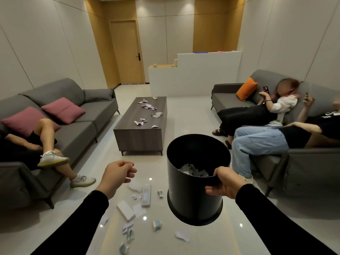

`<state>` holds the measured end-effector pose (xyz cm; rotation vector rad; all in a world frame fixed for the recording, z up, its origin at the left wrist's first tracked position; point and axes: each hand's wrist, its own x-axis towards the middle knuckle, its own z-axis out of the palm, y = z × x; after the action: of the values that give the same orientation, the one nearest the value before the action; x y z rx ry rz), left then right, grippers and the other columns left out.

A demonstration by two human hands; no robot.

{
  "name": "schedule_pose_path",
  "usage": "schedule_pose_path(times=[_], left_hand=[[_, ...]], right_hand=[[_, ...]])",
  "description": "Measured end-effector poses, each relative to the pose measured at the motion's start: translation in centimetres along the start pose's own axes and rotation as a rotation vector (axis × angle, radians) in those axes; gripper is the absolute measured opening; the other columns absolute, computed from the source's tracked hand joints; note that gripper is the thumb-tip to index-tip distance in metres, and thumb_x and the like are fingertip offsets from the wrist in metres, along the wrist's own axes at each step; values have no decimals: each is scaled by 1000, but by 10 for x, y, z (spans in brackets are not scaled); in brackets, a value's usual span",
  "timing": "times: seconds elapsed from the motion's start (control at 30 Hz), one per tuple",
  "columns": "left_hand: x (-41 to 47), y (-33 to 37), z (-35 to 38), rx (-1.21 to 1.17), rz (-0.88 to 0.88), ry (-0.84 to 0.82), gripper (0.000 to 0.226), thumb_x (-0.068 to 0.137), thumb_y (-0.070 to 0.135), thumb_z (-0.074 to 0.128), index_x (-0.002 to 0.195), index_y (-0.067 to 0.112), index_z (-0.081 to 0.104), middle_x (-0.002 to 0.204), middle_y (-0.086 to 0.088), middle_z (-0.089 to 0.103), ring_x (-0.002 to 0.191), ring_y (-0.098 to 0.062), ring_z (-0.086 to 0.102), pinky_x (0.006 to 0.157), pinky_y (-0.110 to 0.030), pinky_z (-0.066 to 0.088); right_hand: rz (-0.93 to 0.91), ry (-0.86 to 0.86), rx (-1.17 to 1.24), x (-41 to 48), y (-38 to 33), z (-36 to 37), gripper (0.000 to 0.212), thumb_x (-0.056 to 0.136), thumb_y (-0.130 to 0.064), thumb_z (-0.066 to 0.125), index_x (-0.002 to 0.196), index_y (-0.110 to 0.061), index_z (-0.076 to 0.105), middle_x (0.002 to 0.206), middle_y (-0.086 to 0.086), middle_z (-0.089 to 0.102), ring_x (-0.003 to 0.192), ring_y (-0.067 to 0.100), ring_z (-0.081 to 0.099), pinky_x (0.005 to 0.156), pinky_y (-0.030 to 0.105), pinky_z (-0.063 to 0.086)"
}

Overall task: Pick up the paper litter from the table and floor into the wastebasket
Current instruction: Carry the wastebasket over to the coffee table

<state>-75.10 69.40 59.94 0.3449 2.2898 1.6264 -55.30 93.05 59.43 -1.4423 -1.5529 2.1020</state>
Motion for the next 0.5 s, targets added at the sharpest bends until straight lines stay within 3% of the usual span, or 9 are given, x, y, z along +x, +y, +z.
schedule_pose_path(times=[0.2,0.33,0.5], left_hand=[[97,29,40,-20,-8,18,20,92,10,46,83,11,64,80,-10,68,69,-21,61,60,-30,51],[171,39,66,-46,-10,33,19,92,11,46,85,11,64,77,-9,68,67,-19,61,57,-28,50],[280,45,100,-62,-17,-14,19,92,10,47,84,12,64,78,-9,69,67,-19,61,56,-27,50]], right_hand=[[-19,-32,74,85,-84,12,24,91,-1,28,112,-6,36,87,17,48,68,35,58,37,34,54],[-27,-13,103,146,-128,22,37,91,2,26,125,-7,37,99,20,49,68,35,57,34,33,54],[-22,36,94,232,-179,39,51,90,1,27,140,-10,27,100,22,48,72,36,59,43,40,54]])
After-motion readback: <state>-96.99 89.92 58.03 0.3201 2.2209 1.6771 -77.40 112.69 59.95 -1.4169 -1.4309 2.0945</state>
